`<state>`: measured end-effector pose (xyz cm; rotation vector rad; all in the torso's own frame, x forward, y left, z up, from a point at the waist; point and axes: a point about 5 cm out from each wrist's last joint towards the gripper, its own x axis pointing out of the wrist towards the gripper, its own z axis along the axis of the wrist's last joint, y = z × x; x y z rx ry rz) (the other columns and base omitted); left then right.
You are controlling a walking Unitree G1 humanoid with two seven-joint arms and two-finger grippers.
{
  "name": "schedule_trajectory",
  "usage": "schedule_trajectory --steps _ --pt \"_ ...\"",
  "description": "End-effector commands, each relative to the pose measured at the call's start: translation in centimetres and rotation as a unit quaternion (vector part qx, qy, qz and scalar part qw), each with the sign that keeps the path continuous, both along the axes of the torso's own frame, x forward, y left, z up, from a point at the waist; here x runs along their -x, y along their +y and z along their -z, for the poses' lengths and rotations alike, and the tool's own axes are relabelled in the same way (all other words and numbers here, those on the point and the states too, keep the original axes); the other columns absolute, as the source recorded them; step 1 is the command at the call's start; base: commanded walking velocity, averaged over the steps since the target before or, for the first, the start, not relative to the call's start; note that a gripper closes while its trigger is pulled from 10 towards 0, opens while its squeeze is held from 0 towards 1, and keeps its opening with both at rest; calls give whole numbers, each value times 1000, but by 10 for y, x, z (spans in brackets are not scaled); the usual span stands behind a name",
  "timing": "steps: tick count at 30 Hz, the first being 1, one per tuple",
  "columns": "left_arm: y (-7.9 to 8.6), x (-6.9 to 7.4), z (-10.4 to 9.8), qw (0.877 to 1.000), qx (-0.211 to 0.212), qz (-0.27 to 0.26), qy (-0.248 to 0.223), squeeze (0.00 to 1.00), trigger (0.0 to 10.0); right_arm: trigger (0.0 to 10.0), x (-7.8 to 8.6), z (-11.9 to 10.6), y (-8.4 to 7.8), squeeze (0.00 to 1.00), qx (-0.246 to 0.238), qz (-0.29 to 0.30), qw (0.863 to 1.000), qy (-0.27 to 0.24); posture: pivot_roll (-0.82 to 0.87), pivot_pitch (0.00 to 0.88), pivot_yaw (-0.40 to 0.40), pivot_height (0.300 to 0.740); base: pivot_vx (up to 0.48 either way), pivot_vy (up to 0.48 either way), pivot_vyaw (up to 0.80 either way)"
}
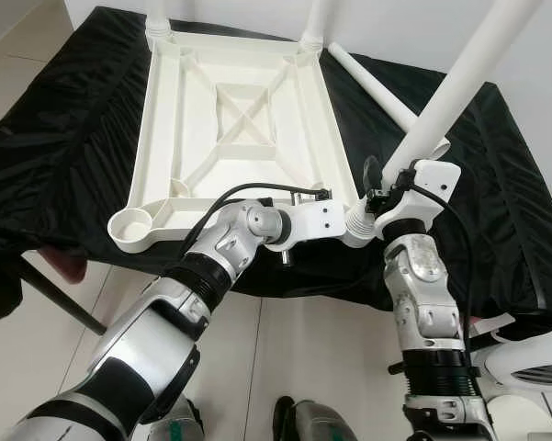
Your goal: Building children table
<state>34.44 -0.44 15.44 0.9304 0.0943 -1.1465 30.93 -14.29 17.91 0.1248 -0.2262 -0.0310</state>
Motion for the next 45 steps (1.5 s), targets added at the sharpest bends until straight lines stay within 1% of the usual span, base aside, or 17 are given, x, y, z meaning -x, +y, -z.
schedule_trajectory --steps 1,7,9,16,22,28,35,36,45 --pt "-1 -4 -4 1000 9 -21 -14 0 10000 10000 3 36 9 0 -11 -12 996 86 60 120 -91 740 0 0 0" --pt "-1 -4 -4 1000 9 -21 -14 0 10000 10000 4 35 10 0 -16 4 997 81 65 120 -91 740 0 0 0" --pt "0 -4 -4 1000 8 -22 -14 0 10000 10000 5 37 12 0 -18 19 996 85 67 121 -91 740 0 0 0" --pt "0 -5 -4 1000 7 -22 -14 0 10000 10000 5 39 15 0 -23 36 995 95 69 121 -90 740 0 0 0" --pt "0 -4 -5 1000 7 -22 -15 0 10000 10000 3 39 14 0 -30 72 991 110 72 117 -91 740 0 0 0" --pt "0 -4 -5 1000 7 -22 -15 0 10000 10000 -1 39 13 0 -20 101 988 114 77 117 -92 740 0 0 0" --pt "1 -4 -5 1000 7 -22 -15 0 10000 10000 -2 41 16 0 -15 110 987 117 83 116 -94 740 0 0 0" --pt "1 -5 -5 1000 7 -24 -15 0 10000 10000 -2 42 20 0 -14 110 987 119 87 116 -96 740 0 0 0" --pt "1 -4 -6 1000 8 -24 -13 0 10000 10000 -5 45 27 0 -10 122 985 125 91 132 -95 740 0 0 0"
